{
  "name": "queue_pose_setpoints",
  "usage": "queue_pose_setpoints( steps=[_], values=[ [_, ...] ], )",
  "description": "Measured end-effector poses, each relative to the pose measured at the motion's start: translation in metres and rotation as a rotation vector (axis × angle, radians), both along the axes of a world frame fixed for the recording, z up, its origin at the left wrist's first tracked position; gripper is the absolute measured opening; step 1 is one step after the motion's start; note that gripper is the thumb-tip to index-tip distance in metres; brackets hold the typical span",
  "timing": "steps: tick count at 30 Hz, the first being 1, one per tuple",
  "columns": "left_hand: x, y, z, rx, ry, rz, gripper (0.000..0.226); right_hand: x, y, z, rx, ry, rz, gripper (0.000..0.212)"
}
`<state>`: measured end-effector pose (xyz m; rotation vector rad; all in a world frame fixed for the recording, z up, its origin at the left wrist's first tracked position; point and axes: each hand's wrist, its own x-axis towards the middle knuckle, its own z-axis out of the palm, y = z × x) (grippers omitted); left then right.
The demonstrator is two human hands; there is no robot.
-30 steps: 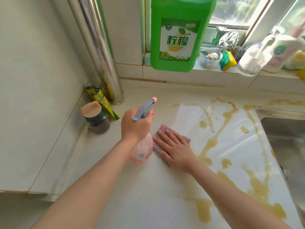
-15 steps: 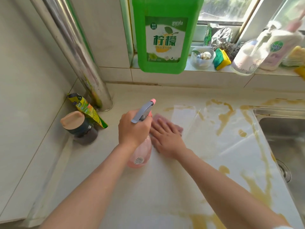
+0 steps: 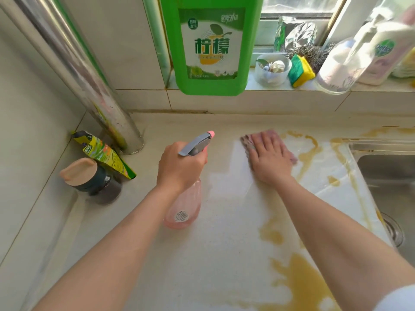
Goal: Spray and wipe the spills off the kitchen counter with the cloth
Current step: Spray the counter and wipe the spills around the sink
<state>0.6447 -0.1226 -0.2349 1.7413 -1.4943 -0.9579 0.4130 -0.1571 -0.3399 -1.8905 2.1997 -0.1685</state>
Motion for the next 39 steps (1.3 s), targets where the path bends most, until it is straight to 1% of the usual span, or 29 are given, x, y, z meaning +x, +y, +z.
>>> queue_pose_setpoints(
  steps=[3,5,10,13,15,16,18,20,22,24,26,29,33,36,39],
  values=[
    [0.001,-0.001,0.000,0.013,-0.003,0.027,0.036,-0.010,0.008,-0.001,0.013,0.009,-0.141,0.056],
    [0.002,0.000,0.001,0.000,0.011,0.052,0.037,0.006,0.018,-0.001,0.015,0.014,-0.123,0.056],
    [0.002,0.006,0.004,-0.015,0.009,0.039,0.039,0.047,0.067,0.000,-0.044,0.065,0.237,0.062],
    [0.000,0.009,0.007,-0.002,-0.001,0.039,0.033,0.055,0.104,0.001,-0.063,0.039,0.429,0.051],
    [0.000,0.011,0.008,-0.004,0.008,0.039,0.031,0.038,0.125,-0.002,-0.036,0.070,0.471,0.052],
    [0.001,0.017,0.009,-0.008,0.019,0.039,0.032,0.023,0.136,-0.001,-0.036,0.071,0.416,0.053],
    [0.002,0.028,0.010,-0.031,0.034,0.045,0.035,-0.012,0.152,0.000,-0.061,0.085,0.163,0.053],
    [0.005,0.043,0.011,-0.078,0.022,0.038,0.040,-0.038,0.164,0.002,0.017,0.093,-0.090,0.052],
    [0.009,0.057,0.009,-0.143,0.024,0.036,0.044,-0.039,0.175,0.005,0.099,0.050,-0.227,0.054],
    [0.015,0.068,0.008,-0.173,0.066,0.066,0.040,-0.019,0.185,0.006,0.132,0.013,-0.285,0.055],
    [0.023,0.084,0.008,-0.163,0.092,0.082,0.029,0.013,0.198,0.005,0.125,0.023,-0.220,0.055],
    [0.034,0.109,0.013,-0.112,0.126,0.038,0.016,0.067,0.223,0.005,0.114,0.061,-0.010,0.062],
    [0.051,0.134,0.018,-0.091,0.114,0.004,0.017,0.129,0.254,0.011,0.136,0.030,0.123,0.068],
    [0.065,0.148,0.021,-0.109,0.106,0.018,0.019,0.165,0.282,0.010,0.123,0.052,0.248,0.053],
    [0.077,0.165,0.022,-0.095,0.081,0.028,0.019,0.167,0.291,0.011,0.133,0.032,0.326,0.050]
  ],
)
